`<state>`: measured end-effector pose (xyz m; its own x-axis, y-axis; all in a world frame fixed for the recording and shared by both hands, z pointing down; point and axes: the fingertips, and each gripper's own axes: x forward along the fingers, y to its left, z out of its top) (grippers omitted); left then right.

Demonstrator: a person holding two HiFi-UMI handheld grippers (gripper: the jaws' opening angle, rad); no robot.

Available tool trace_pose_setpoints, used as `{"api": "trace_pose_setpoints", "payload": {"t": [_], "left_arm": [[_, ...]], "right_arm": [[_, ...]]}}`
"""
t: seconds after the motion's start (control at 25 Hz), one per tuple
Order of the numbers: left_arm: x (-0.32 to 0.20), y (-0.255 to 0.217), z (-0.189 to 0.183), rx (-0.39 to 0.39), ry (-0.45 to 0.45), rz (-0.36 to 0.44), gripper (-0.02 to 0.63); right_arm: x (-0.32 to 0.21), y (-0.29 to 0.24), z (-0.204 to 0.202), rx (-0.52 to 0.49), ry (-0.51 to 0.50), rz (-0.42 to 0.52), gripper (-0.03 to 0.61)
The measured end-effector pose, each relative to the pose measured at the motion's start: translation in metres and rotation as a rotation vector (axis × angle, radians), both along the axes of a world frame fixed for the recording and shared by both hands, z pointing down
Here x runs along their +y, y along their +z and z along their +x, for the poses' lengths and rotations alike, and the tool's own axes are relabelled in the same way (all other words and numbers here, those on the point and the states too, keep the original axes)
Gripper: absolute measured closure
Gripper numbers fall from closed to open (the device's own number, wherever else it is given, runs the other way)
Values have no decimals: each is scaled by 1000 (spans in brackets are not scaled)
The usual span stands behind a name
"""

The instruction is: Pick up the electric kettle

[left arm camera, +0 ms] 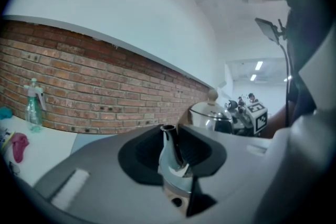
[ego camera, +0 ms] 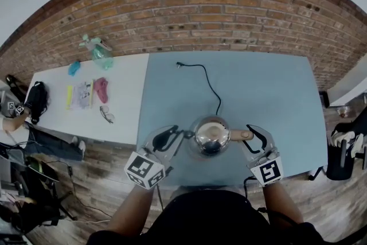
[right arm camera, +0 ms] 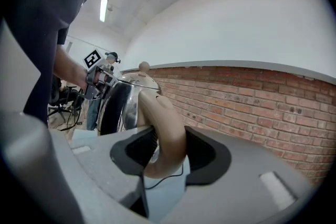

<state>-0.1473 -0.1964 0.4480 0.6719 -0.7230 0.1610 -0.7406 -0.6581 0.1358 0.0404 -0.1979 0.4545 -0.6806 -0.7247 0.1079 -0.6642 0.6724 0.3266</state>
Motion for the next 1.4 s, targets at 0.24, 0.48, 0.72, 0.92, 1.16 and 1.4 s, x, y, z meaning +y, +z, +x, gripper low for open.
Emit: {"api": "trace_pose_setpoints", "payload": {"t": [0.24,0.48,0.72,0.92,1.16,1.4], "left_arm": [[-6,-15,-1,9,17,23,520],[-9,-31,-2,7,31,52,519],[-9,-51,-2,7,41,86,518],[-11,-68,-2,5,52,103,517],[-12,-83,-8,20,58,72,515],[-13,-98,-10,26,62,89,514]], "right_arm": [[-2,-18,-1,-1,4,35,417],[-4,-33,-1,-4,6,57,417],[-3,-53,-1,-18,3,101,419],[-2,-74,-2,-40,1,137,419],[0,-97,-8,-73,-7,173,420],[1,-114,-10,-85,-12,198,422]]}}
